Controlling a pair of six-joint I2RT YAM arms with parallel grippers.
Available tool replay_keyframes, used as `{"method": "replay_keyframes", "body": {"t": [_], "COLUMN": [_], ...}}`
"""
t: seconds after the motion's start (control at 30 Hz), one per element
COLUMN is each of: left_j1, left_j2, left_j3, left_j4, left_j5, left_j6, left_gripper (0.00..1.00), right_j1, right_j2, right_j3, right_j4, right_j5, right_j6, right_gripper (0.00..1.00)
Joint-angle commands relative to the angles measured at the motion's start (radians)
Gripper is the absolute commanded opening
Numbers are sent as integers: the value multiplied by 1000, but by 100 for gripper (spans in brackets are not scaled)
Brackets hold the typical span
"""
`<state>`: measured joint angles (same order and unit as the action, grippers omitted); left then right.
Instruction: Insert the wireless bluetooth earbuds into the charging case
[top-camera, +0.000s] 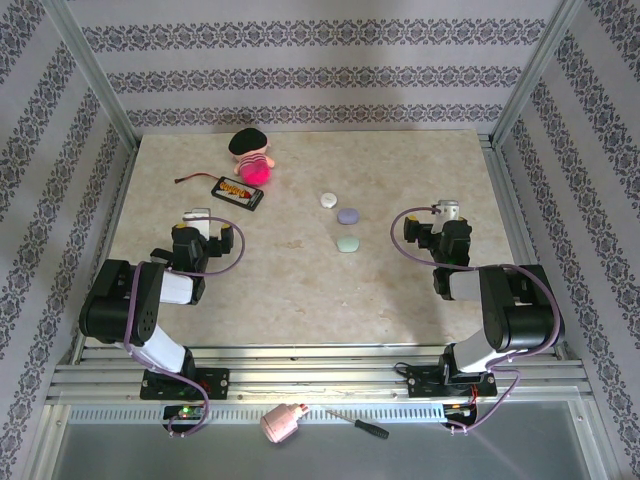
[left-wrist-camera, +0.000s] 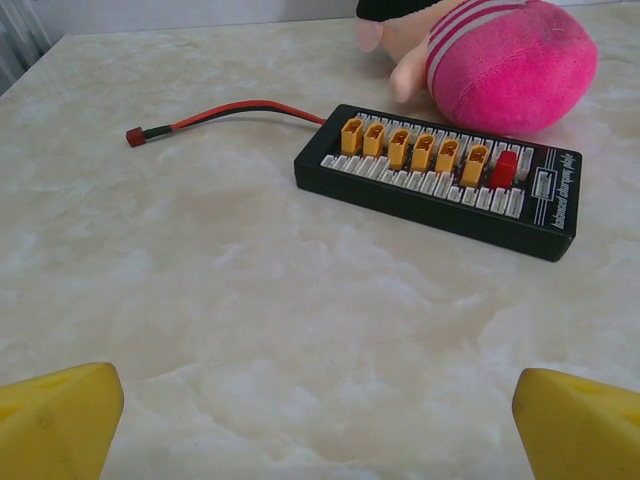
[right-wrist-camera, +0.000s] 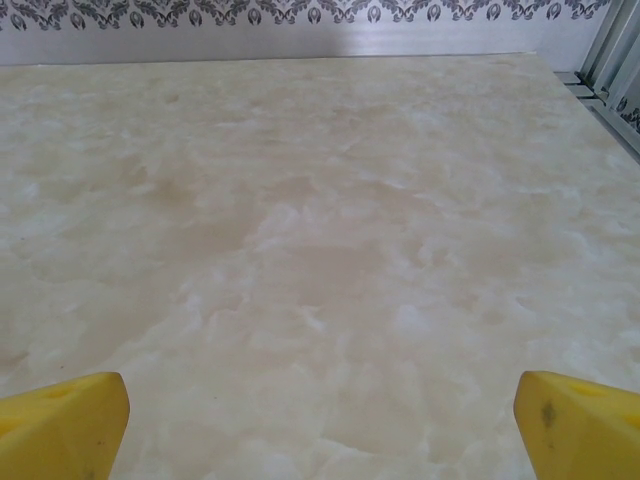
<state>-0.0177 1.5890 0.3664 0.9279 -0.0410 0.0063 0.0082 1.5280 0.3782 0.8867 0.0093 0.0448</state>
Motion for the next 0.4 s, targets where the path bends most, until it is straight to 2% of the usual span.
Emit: {"method": "replay_keyframes", "body": {"t": [0.0, 0.37], "left_j1": [9, 13], "left_j2": [2, 3], "left_j3": [20, 22], "left_j4": [20, 17], "left_j5": [29, 38], "left_j6": [0, -2], "left_gripper": [99, 99], "right_j1": [-7, -7], "right_j2": [-5, -5], "right_j3": [1, 1], "right_j4": [40, 40], "right_j5": [-17, -17], "right_j6": [-8, -10], "right_gripper": [98, 99]}}
